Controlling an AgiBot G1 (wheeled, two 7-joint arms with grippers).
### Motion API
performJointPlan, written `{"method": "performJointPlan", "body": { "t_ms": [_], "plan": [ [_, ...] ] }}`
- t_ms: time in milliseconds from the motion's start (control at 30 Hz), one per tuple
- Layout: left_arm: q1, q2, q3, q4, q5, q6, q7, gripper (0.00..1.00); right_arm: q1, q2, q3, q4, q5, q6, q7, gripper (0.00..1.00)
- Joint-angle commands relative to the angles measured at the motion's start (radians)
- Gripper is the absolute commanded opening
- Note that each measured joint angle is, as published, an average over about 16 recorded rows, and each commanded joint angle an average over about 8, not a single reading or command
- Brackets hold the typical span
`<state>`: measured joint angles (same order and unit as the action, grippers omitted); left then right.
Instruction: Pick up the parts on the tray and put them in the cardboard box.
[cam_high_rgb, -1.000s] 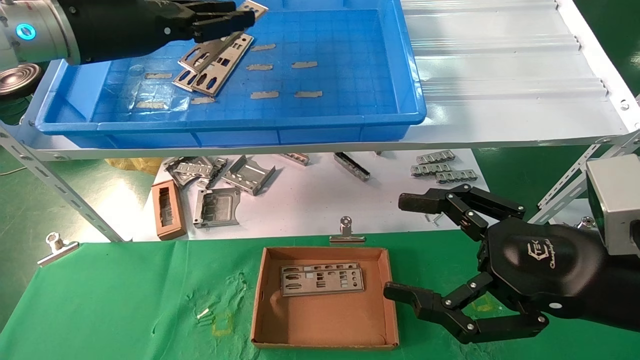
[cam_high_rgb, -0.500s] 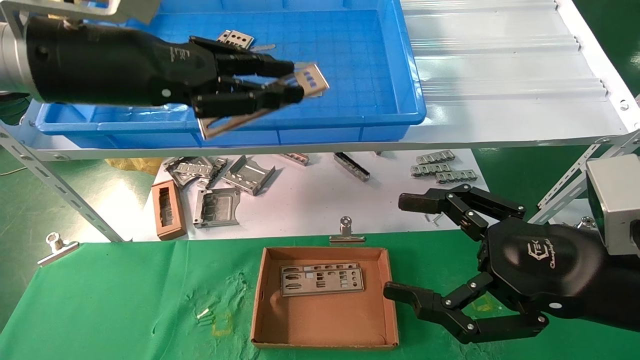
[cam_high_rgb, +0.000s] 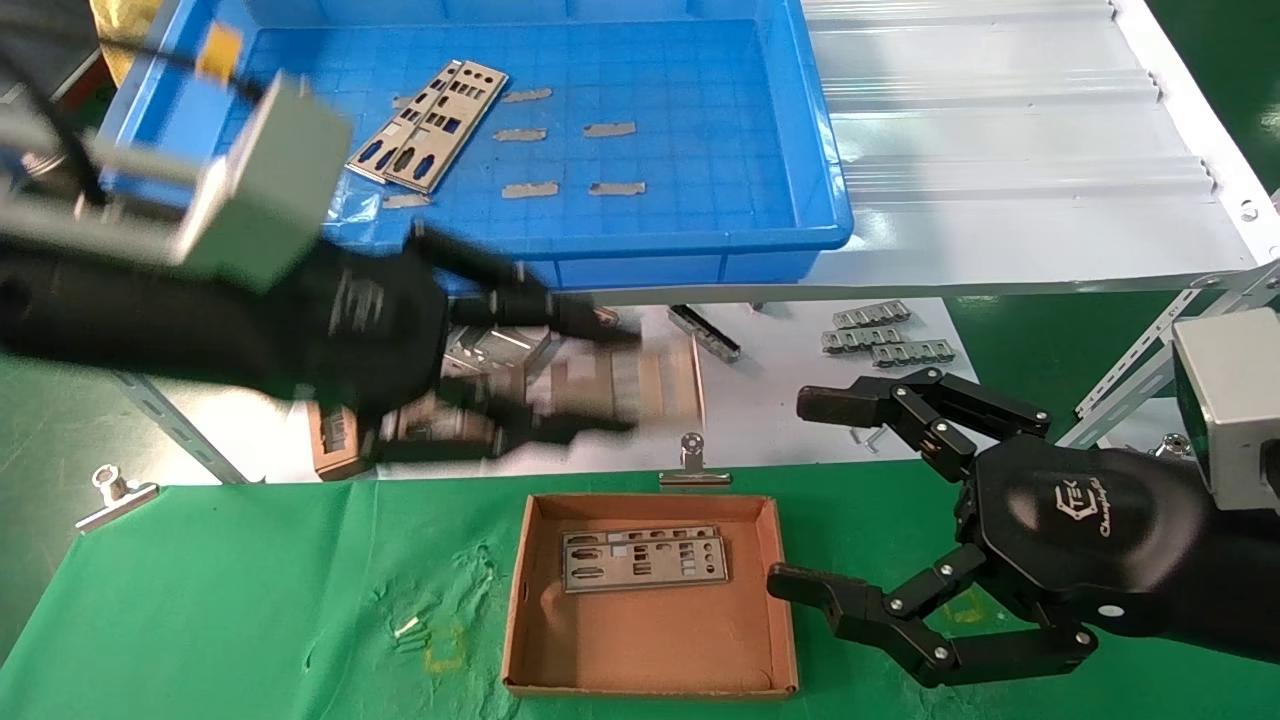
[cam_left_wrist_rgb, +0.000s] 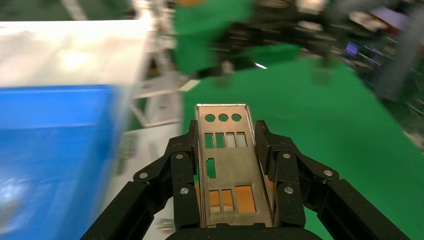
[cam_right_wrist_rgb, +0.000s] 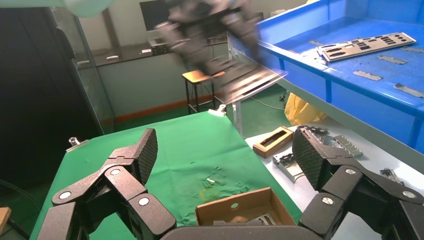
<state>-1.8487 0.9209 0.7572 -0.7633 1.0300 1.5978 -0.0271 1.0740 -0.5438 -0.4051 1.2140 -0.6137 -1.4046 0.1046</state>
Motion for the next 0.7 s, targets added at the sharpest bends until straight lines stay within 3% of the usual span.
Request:
{"method": "performJointPlan", "body": {
  "t_ms": [33,267,700],
  "plan": [
    [0.020,-0.048,0.049,-0.115,-0.057,-0.003,-0.027,0.00,0.000,0.000,0.000,0.000,0.000,0.000,0.000,1.00],
    [0.126,-0.050,0.138,-0.162,-0.009,-0.078,0.090,0.00,0.000,0.000,0.000,0.000,0.000,0.000,0.000,1.00],
    [0.321,0.134,0.206,-0.068,0.112,-0.374,0.152,0.00,0.000,0.000,0.000,0.000,0.000,0.000,0.000,1.00]
  ]
}}
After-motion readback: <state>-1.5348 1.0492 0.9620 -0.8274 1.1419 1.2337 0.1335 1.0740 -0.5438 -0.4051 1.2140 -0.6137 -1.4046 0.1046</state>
